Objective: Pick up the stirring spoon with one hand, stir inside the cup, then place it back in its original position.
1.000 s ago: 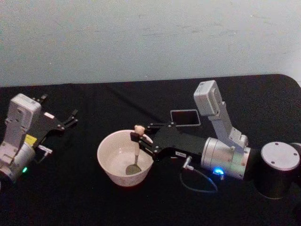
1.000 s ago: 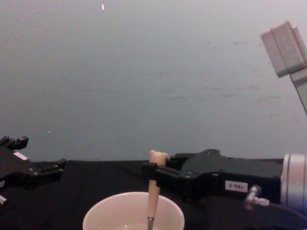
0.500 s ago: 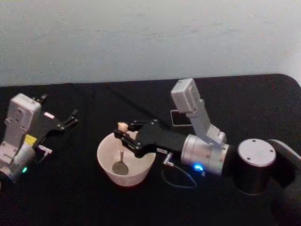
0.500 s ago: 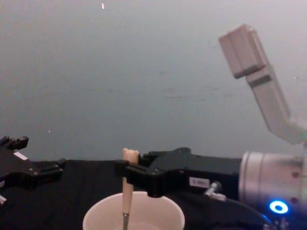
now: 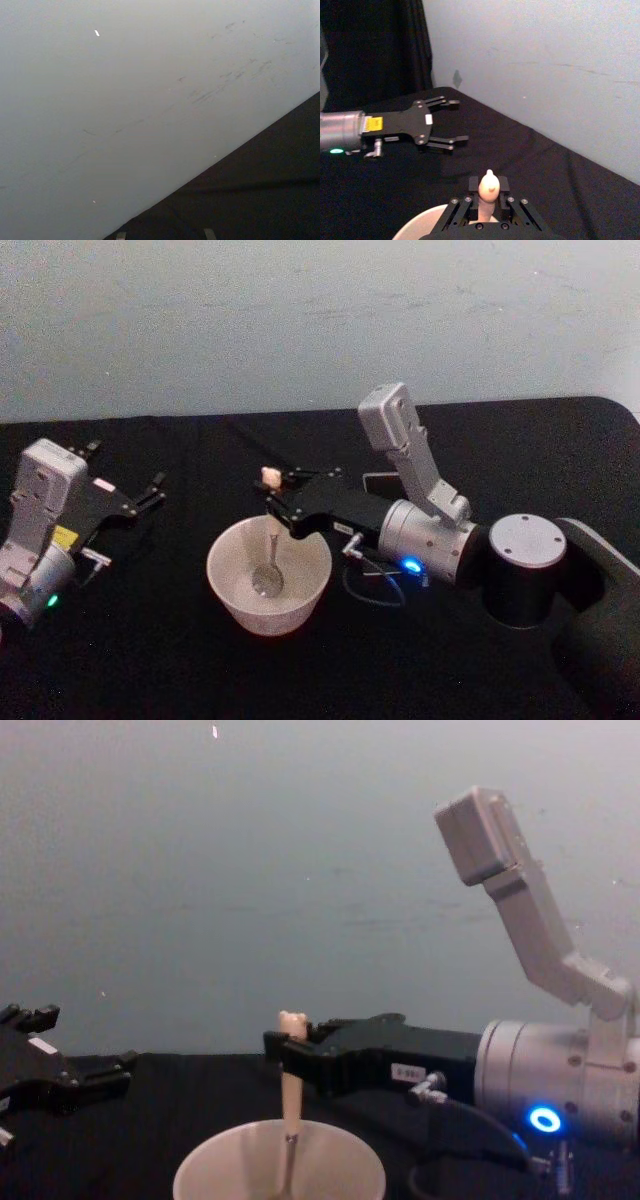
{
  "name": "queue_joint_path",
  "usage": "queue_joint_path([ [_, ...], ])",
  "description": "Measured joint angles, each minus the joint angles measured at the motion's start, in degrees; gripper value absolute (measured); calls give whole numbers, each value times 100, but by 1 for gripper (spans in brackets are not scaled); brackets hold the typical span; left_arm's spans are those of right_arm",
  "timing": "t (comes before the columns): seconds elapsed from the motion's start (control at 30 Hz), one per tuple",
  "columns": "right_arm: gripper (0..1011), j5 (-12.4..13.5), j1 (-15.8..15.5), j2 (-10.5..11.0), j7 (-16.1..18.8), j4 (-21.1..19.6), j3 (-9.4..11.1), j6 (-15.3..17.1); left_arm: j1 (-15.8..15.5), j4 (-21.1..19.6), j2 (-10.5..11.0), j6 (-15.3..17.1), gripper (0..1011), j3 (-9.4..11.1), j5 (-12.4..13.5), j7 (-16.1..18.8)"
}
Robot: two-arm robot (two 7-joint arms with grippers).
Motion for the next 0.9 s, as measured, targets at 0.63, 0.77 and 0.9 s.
queue_joint_path([
  [0.63,218,238,-492,594,218,-825,355,178,0,0,0,0,1001,0,0,0],
  [0.77,218,350,-600,731,262,-1029,394,221,0,0,0,0,1001,0,0,0],
  [0.9,218,467,-690,861,316,-1228,406,273,0,0,0,0,1001,0,0,0],
])
